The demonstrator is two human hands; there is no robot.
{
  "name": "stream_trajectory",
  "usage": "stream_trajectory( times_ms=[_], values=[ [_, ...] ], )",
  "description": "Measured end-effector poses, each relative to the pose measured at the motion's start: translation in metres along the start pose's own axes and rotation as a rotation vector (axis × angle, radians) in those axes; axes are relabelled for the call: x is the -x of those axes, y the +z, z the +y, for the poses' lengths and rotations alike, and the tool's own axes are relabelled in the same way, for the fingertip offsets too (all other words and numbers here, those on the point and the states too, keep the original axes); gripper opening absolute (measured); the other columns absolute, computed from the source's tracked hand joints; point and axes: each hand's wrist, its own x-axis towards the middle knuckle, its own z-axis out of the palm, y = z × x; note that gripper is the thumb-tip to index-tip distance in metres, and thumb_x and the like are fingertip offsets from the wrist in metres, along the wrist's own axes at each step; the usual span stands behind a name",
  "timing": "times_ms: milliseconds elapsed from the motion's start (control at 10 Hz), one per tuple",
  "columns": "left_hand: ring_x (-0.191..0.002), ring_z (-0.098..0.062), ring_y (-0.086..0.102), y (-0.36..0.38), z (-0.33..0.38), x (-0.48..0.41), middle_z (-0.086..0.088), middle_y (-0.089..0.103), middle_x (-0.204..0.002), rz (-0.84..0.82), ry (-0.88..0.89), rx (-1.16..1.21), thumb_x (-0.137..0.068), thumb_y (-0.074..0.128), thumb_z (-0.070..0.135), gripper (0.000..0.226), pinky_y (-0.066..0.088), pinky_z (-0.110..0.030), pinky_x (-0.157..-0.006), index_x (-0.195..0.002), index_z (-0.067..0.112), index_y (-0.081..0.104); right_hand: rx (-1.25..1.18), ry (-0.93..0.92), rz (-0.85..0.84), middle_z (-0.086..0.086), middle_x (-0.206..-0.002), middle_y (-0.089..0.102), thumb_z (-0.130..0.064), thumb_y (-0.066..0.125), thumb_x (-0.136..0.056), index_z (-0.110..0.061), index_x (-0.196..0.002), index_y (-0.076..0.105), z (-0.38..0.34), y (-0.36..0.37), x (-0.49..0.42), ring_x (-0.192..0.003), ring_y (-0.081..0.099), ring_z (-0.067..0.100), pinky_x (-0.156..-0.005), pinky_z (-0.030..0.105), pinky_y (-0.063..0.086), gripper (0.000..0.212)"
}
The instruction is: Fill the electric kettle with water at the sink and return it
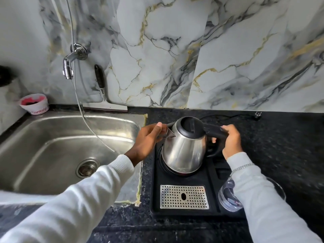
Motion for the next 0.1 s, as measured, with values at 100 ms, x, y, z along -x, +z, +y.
stream_trajectory(
  times_ms=[100],
  values=[
    [-0.114, -0.015, 0.060, -0.0227, 0.0249, -0.0118, -0.007, 0.067, -0.123, 0.097, 0.240, -0.401, -0.094, 0.046, 0.045, 0.044, 0.044, -0.022, -0.097, -0.122, 0.014, 0.061, 0.070, -0.110, -0.144, 0.003, -0.062, 0.070, -0.026, 0.046, -0.086, -0.007, -0.071, 0.065, -0.0453, 0.0144, -0.0085, -0.062, 0.064, 0.019, -0.070, 0.031, 0.049, 0.031]
  ],
)
